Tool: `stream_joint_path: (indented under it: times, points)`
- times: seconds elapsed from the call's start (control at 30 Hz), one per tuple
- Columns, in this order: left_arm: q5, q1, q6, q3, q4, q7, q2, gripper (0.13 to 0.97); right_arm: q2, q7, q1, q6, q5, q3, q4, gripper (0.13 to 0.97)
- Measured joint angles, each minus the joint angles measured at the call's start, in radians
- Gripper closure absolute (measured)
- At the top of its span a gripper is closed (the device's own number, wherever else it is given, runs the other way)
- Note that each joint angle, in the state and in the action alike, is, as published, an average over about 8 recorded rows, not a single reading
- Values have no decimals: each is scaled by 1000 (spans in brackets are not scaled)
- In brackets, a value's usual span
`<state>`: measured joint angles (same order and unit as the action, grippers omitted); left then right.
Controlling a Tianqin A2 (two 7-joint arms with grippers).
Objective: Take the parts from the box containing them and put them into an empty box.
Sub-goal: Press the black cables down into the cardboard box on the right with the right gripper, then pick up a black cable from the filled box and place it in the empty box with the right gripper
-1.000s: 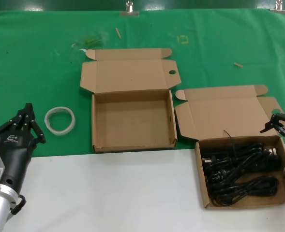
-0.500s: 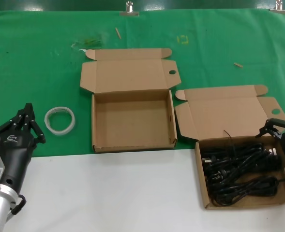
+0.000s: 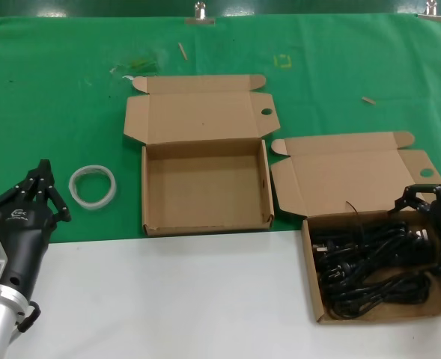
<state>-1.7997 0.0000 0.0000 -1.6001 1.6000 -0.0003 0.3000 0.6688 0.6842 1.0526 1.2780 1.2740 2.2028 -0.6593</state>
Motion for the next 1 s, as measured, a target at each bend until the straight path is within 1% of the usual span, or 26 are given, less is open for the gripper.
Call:
stream_joint_path:
  times: [0.2, 0.23, 0.5, 0.53, 0.8, 0.93, 1.0]
  points:
    - [0, 0, 0, 0, 0, 0, 0, 957, -6, 0, 9, -2, -4, -1, 8, 334]
    - [0, 0, 0, 0, 0, 0, 0, 957, -6, 0, 10, -1, -4, -1, 8, 334]
    - [0, 0, 0, 0, 0, 0, 0, 957, -3, -8, 5, 0, -6, -3, 1, 532]
    - [0, 0, 0, 0, 0, 0, 0, 957, -3, -9, 5, 0, -6, -3, 0, 532]
    - [0, 0, 0, 0, 0, 0, 0, 957, 0, -20, 1, 1, -6, -5, -14, 733]
    - [0, 0, 0, 0, 0, 0, 0, 957, 5, -28, -5, 4, -6, -6, -28, 733]
    - [0, 0, 0, 0, 0, 0, 0, 957, 9, -34, -8, 7, -5, -7, -37, 766]
